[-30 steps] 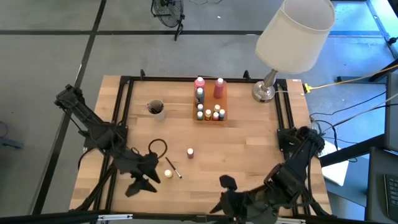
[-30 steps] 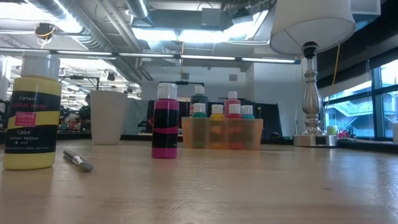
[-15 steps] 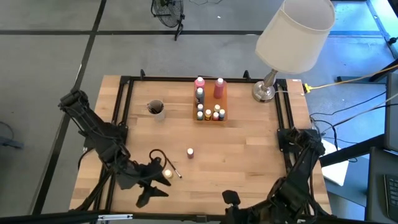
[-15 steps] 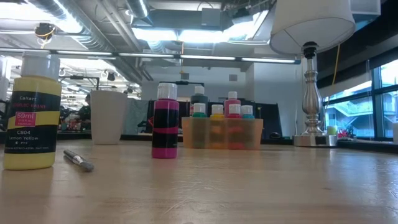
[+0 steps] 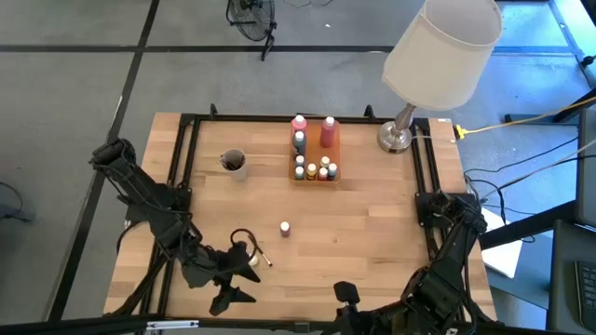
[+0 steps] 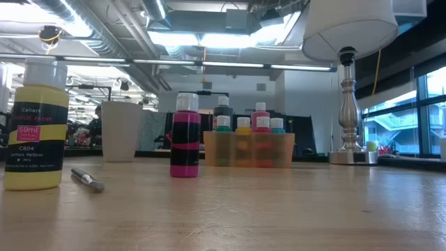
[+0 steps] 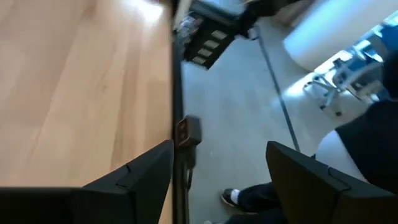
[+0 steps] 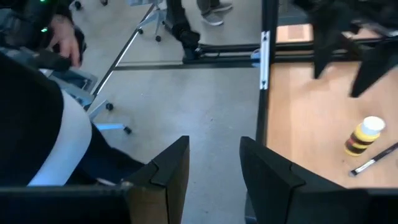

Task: Pick & Place Paint Supplies
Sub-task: Put the small light yellow paint bottle into the orange bin

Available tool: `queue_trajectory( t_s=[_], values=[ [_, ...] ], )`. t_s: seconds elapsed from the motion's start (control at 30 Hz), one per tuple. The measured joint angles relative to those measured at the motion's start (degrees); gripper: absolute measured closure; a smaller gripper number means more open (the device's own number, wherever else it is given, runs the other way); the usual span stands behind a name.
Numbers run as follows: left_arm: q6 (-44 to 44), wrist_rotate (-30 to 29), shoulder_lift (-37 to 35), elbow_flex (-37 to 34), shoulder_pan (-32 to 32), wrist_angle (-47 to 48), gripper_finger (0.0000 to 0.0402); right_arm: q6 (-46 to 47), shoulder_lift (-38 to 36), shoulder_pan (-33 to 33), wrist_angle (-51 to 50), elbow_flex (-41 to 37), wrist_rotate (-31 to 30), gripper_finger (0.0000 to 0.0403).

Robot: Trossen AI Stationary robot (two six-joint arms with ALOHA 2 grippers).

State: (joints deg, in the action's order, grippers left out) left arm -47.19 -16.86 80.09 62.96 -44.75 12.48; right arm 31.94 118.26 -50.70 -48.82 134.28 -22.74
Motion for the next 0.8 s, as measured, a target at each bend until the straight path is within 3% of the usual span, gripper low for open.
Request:
queue_trajectory(
  t_s=[0.1,0.2,0.27,0.8],
  values=[
    [6.07,-5.47,0.19,0.00,-0.79,-1.57,0.0148,-0.16,0.00,0.01,0.03,0.00,-2.06,0.0259],
    [3.30,-15.68,0.38,0.00,-1.53,-1.23,0.0148,-0.31,0.00,0.06,0.05,0.00,-3.69,0.0259],
    [2.50,-18.89,0.27,0.00,-1.61,-1.60,0.0149,-0.32,-0.02,0.21,0.07,0.00,-4.93,0.0259],
    [10.45,-12.42,0.31,0.00,-1.62,2.70,0.0144,1.07,-0.04,4.12,3.42,0.00,-7.29,0.0259]
  ],
)
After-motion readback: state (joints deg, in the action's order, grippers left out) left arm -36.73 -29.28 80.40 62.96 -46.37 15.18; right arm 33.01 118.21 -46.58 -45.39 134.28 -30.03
